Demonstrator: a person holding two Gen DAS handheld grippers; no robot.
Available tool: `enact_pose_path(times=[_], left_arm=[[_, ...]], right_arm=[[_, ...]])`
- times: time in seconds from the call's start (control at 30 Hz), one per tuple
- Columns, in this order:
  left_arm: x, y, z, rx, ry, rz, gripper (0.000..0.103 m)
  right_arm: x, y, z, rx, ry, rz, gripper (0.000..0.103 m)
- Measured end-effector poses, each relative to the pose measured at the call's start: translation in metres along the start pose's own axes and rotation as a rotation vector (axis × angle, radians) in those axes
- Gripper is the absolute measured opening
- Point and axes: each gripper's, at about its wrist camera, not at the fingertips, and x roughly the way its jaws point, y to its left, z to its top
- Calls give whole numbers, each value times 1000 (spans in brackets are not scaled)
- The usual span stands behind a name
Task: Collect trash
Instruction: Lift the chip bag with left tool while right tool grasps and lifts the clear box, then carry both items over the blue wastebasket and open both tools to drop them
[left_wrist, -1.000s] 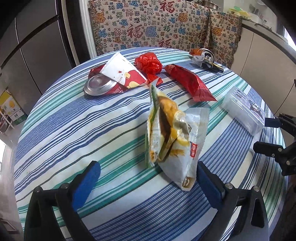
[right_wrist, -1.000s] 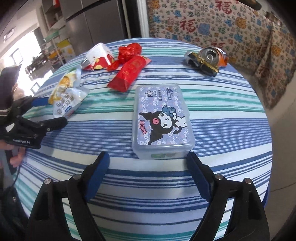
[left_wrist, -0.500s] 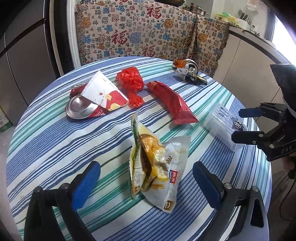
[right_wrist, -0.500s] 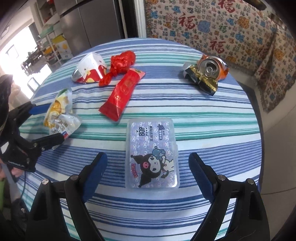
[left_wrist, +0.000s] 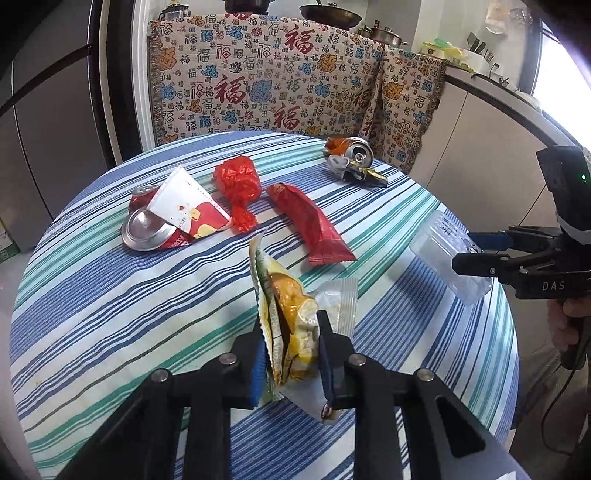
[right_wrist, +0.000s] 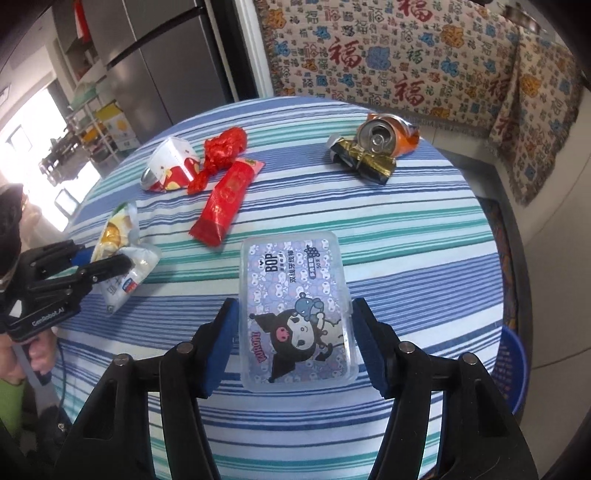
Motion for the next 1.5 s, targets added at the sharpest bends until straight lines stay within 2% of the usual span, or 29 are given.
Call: enact_pose_path(times=[0.27, 0.57, 1.07, 1.33, 1.5], left_arm=[[-8, -42, 9, 18, -27, -70, 23], [13, -109, 33, 82, -26, -134, 23], [68, -231, 85, 188, -11, -311, 23], [115, -291, 96, 250, 42, -364, 23], [145, -322, 97, 255, 70, -379, 23]], right_arm=[[-21, -26, -16, 77, -44, 3, 63], [-52, -70, -32, 189, -99, -20, 63], [-116, -215, -75, 487, -199, -209, 63], [-116, -279, -102, 582, -173, -279, 63], [-111, -305, -115, 619, -166, -301, 63]])
